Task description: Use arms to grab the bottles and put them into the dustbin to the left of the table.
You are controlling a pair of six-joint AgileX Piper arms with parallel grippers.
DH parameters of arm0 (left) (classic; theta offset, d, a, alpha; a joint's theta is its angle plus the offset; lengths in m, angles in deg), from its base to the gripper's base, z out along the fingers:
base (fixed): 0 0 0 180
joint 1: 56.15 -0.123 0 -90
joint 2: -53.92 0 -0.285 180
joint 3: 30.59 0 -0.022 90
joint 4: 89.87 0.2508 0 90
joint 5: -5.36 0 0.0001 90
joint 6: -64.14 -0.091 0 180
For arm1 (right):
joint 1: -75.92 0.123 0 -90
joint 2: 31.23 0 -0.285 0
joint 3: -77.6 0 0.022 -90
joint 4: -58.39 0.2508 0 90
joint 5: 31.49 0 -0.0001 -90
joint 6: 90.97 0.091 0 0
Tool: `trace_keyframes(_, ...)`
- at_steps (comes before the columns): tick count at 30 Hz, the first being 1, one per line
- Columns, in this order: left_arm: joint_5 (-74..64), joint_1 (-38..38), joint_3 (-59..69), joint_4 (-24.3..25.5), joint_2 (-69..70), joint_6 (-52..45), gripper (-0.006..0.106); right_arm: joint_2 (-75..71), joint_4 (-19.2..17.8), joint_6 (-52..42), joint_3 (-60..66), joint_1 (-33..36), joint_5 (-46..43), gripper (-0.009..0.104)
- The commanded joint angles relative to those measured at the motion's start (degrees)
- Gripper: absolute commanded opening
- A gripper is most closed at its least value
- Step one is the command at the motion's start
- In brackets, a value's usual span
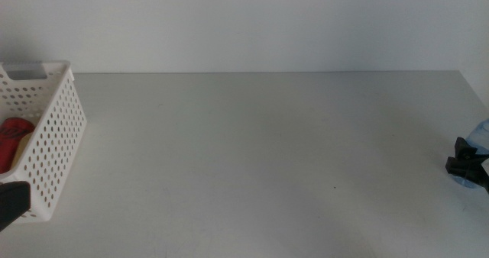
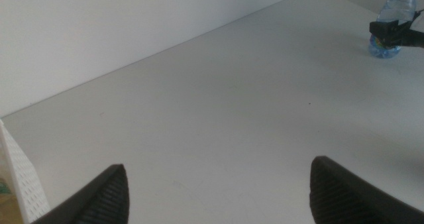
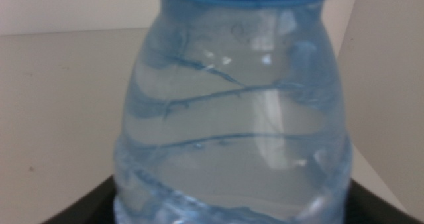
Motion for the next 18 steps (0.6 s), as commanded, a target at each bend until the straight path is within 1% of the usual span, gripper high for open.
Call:
trace_keyframes(1, 4.1, 0.3, -1.4, -1.1, -0.9, 0.6, 0.094, -2.1, -0.3, -0.7, -0.9, -0.4, -11.1, 0.046)
trace_keyframes(3, 4.1, 0.3, -1.4, -1.1, -0.9, 0.6, 0.094, -2.1, -0.4, -0.7, -0.9, -0.4, -11.1, 0.018)
trace_keyframes(4, 4.1, 0.3, -1.4, -1.1, -0.9, 0.6, 0.094, -2.1, -0.6, -0.6, -0.9, -0.4, -11.1, 0.007)
trace_keyframes(5, 4.1, 0.3, -1.4, -1.1, -0.9, 0.6, 0.094, -2.1, -1.2, -0.1, -0.9, -0.4, -11.1, -0.001)
trace_keyframes(7, 4.1, 0.3, -1.4, -1.1, -0.9, 0.6, 0.094, -2.2, -3.6, 1.3, -1.0, -0.2, -11.1, -0.001)
trace_keyframes(8, 4.1, 0.3, -1.4, -1.1, -0.9, 0.6, 0.094, -2.4, -5.8, 2.7, -1.4, 0.1, -11.1, -0.001)
trace_keyframes(10, 4.1, 0.3, -1.4, -1.1, -0.9, 0.6, 0.094, -3.3, -11.2, 5.8, -2.7, 1.5, -11.1, -0.001)
trace_keyframes(11, 4.1, 0.3, -1.4, -1.1, -0.9, 0.6, 0.094, -3.9, -14.5, 7.1, -3.8, 2.6, -11.1, -0.001)
trace_keyframes(12, 4.1, 0.3, -1.4, -1.1, -0.9, 0.6, 0.094, -4.5, -17.7, 8.1, -5.1, 3.9, -11.0, -0.001)
trace_keyframes(14, 4.1, 0.3, -1.4, -1.1, -0.9, 0.6, 0.094, -5.4, -22.4, 9.8, -8.2, 6.9, -10.3, -0.001)
trace_keyframes(16, 4.1, 0.3, -1.4, -1.1, -0.9, 0.6, 0.094, -5.6, -26.4, 11.7, -12.1, 10.5, -8.8, -0.001)
trace_keyframes(18, 4.1, 0.3, -1.4, -1.1, -0.9, 0.6, 0.094, -5.4, -30.8, 14.8, -17.3, 15.1, -5.4, -0.001)
